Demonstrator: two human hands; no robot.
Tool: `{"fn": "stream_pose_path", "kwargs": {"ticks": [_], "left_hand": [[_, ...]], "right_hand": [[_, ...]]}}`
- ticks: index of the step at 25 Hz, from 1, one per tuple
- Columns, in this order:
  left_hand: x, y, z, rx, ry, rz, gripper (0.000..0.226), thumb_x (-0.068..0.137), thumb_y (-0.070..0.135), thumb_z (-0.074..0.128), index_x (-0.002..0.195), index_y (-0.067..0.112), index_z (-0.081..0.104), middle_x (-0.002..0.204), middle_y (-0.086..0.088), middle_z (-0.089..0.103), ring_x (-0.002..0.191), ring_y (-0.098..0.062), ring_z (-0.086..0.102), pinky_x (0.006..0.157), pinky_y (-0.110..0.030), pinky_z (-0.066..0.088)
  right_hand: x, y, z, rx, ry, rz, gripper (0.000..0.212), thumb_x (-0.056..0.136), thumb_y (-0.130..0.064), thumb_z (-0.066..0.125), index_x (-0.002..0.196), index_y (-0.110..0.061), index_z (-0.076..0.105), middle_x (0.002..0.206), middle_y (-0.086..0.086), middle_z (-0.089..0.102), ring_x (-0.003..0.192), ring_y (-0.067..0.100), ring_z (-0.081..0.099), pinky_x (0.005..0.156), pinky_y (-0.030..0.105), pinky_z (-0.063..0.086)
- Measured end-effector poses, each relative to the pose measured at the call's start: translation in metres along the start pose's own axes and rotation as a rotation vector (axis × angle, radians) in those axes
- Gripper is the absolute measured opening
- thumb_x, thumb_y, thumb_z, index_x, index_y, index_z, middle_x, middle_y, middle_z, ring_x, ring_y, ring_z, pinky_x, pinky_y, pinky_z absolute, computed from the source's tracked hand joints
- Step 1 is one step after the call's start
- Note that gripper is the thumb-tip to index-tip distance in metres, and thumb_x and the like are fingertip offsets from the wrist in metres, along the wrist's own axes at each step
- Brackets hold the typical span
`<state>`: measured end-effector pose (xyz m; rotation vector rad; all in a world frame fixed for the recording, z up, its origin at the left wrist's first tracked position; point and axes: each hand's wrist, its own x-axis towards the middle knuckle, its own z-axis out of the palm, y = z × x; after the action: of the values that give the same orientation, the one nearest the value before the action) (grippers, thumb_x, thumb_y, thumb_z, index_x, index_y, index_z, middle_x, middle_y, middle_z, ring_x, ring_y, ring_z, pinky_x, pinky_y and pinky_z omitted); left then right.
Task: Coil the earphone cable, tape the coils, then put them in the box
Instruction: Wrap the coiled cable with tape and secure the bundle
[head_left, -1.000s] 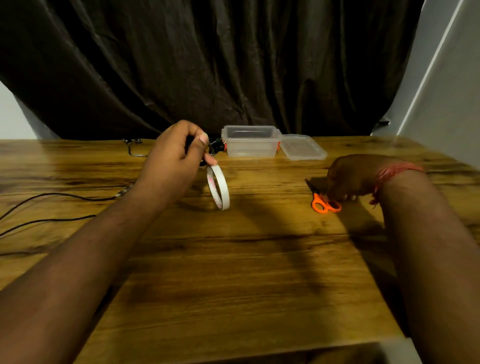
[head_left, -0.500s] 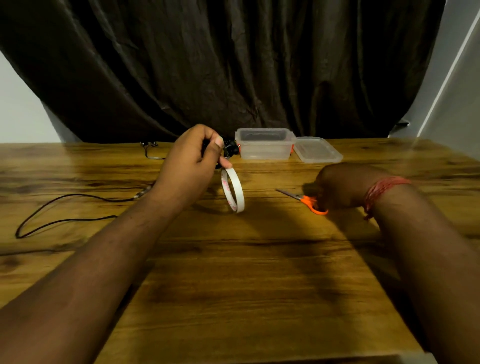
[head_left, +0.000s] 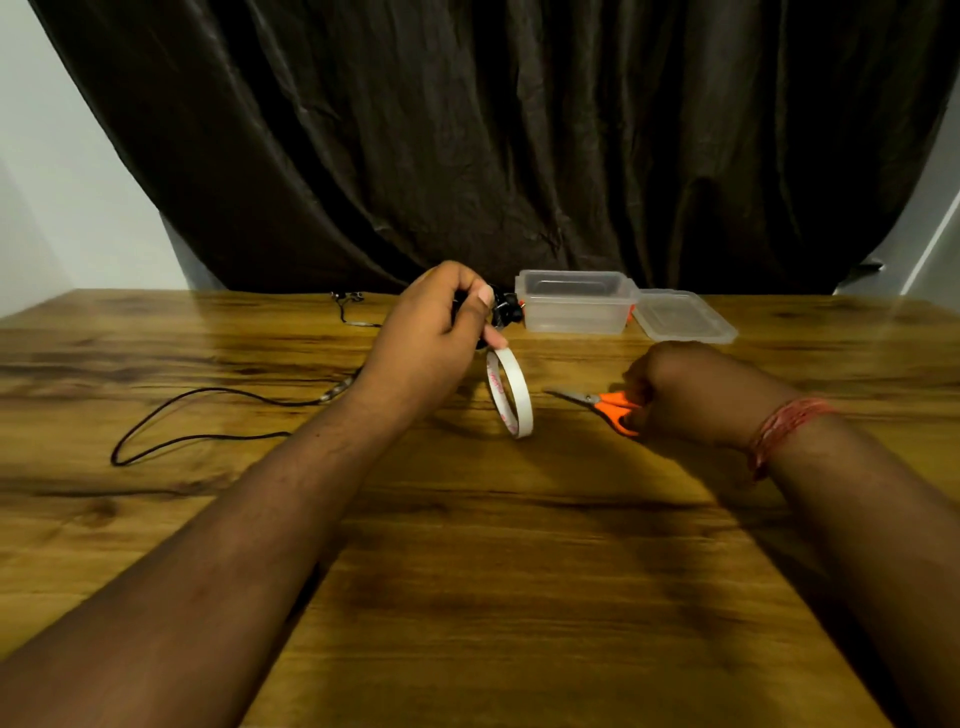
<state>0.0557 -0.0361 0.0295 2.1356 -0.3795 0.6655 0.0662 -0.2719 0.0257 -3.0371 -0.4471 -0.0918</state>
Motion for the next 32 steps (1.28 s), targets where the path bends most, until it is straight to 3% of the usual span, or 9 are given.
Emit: {"fn": "stream_pose_path", "kwargs": {"ticks": [4, 8, 11, 14, 17, 21, 28, 32], "left_hand": [[0.001, -0.002, 0.000, 0.002, 0.000, -0.002, 0.013, 0.101, 0.029, 0.043, 0.098, 0.023, 0.054, 0.085, 0.004, 0.070, 0.081, 0.006, 0.065, 0.078, -0.026, 0.046], [0.001, -0.002, 0.000, 0.038, -0.011, -0.007, 0.014, 0.102, 0.028, 0.042, 0.099, 0.021, 0.054, 0.093, 0.000, 0.068, 0.080, 0.010, 0.063, 0.069, -0.010, 0.041], [0.000, 0.000, 0.000, 0.047, -0.020, 0.017, 0.014, 0.102, 0.027, 0.042, 0.099, 0.020, 0.054, 0.091, 0.002, 0.068, 0.080, 0.008, 0.063, 0.070, -0.015, 0.044], [-0.002, 0.001, 0.001, 0.040, -0.016, 0.062, 0.014, 0.102, 0.026, 0.043, 0.098, 0.019, 0.054, 0.079, 0.006, 0.068, 0.085, 0.001, 0.063, 0.078, -0.033, 0.048], [-0.002, 0.002, 0.002, 0.046, -0.018, 0.102, 0.014, 0.102, 0.025, 0.043, 0.096, 0.019, 0.054, 0.076, 0.010, 0.065, 0.086, -0.003, 0.063, 0.079, -0.038, 0.051], [-0.003, 0.004, 0.003, 0.056, -0.016, 0.124, 0.013, 0.102, 0.024, 0.043, 0.097, 0.018, 0.054, 0.084, 0.010, 0.058, 0.077, 0.005, 0.062, 0.071, -0.030, 0.050], [-0.004, 0.007, 0.003, 0.063, -0.039, 0.124, 0.013, 0.102, 0.023, 0.043, 0.098, 0.016, 0.054, 0.089, 0.009, 0.055, 0.078, 0.008, 0.061, 0.064, -0.011, 0.044], [-0.004, 0.007, 0.005, 0.050, -0.040, 0.133, 0.013, 0.101, 0.022, 0.044, 0.098, 0.016, 0.055, 0.092, 0.005, 0.056, 0.078, 0.006, 0.061, 0.066, -0.015, 0.048]], "right_hand": [[-0.003, 0.002, -0.013, 0.429, 0.033, -0.025, 0.009, 0.079, -0.028, 0.075, 0.083, -0.022, 0.069, 0.085, 0.000, 0.070, 0.077, 0.016, 0.064, 0.071, 0.034, 0.051], [-0.007, -0.002, -0.018, 0.557, -0.002, -0.128, 0.016, 0.074, -0.036, 0.077, 0.084, -0.025, 0.069, 0.078, -0.003, 0.071, 0.070, 0.012, 0.063, 0.067, 0.034, 0.050], [-0.008, -0.003, -0.018, 0.527, -0.023, -0.160, 0.023, 0.070, -0.042, 0.077, 0.086, -0.027, 0.068, 0.084, -0.002, 0.072, 0.081, 0.021, 0.067, 0.078, 0.045, 0.054], [-0.008, -0.004, -0.019, 0.500, -0.001, -0.168, 0.023, 0.070, -0.039, 0.078, 0.085, -0.027, 0.067, 0.084, -0.002, 0.071, 0.081, 0.021, 0.067, 0.079, 0.047, 0.055], [-0.010, -0.004, -0.020, 0.487, 0.038, -0.165, 0.026, 0.066, -0.044, 0.077, 0.084, -0.028, 0.066, 0.084, -0.004, 0.069, 0.080, 0.019, 0.066, 0.079, 0.047, 0.055], [-0.009, -0.003, -0.021, 0.434, 0.062, -0.199, 0.022, 0.072, -0.036, 0.079, 0.087, -0.029, 0.066, 0.090, -0.008, 0.063, 0.082, 0.012, 0.061, 0.080, 0.041, 0.054], [-0.011, -0.004, -0.024, 0.371, 0.106, -0.232, 0.031, 0.064, -0.046, 0.072, 0.089, -0.030, 0.064, 0.095, -0.009, 0.056, 0.087, 0.012, 0.058, 0.083, 0.043, 0.052], [-0.010, -0.003, -0.024, 0.337, 0.164, -0.262, 0.029, 0.068, -0.037, 0.077, 0.091, -0.026, 0.063, 0.097, -0.011, 0.055, 0.089, 0.010, 0.057, 0.084, 0.041, 0.052]]}}
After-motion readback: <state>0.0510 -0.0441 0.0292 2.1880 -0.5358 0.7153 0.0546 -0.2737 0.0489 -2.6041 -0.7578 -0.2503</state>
